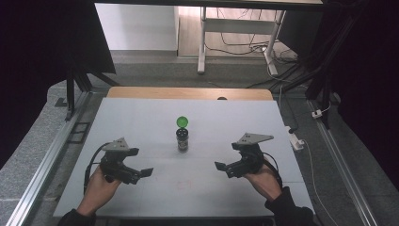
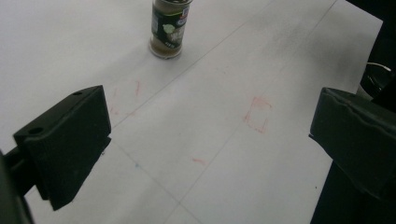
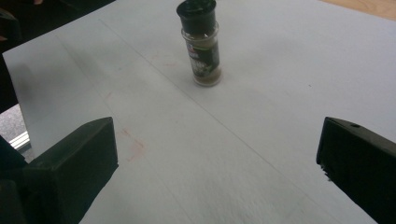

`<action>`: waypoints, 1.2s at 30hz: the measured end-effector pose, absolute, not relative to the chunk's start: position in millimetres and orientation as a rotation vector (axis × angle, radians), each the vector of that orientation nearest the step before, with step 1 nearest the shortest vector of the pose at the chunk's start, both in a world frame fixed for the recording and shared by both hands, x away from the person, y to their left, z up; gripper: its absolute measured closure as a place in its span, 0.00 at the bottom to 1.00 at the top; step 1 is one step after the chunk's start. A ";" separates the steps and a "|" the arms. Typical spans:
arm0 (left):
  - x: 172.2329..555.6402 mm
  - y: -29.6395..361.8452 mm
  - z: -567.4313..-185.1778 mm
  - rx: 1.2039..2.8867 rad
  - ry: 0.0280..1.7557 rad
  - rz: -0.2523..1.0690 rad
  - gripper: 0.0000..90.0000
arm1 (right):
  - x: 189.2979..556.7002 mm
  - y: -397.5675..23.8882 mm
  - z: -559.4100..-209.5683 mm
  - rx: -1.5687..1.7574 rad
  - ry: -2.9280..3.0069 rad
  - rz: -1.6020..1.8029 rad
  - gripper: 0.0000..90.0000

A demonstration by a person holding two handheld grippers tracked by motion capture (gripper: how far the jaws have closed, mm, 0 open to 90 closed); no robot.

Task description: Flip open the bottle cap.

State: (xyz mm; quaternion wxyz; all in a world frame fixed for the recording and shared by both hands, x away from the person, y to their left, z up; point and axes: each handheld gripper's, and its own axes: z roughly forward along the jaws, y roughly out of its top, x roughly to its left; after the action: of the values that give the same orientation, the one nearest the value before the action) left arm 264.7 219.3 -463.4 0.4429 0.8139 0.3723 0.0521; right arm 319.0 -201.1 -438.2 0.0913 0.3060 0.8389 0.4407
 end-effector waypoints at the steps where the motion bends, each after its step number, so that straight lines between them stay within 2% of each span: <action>1: 261.9 222.3 -463.5 2.013 0.929 0.132 0.00 | 316.8 -205.4 -438.4 0.918 2.485 1.306 0.00; 22: 206.7 279.7 -472.1 1.882 1.087 0.157 0.00 | 276.3 -283.9 -443.8 1.103 2.325 1.233 0.00; 36: 184.1 297.6 -479.1 1.900 1.192 0.261 0.00 | 257.0 -318.2 -456.1 1.227 2.281 1.133 0.00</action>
State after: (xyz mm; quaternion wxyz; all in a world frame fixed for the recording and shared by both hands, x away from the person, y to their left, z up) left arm 184.1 297.6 -479.1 0.4278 0.7606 0.4771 0.1044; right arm 257.0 -318.2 -456.1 0.1565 0.4288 0.7969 0.3957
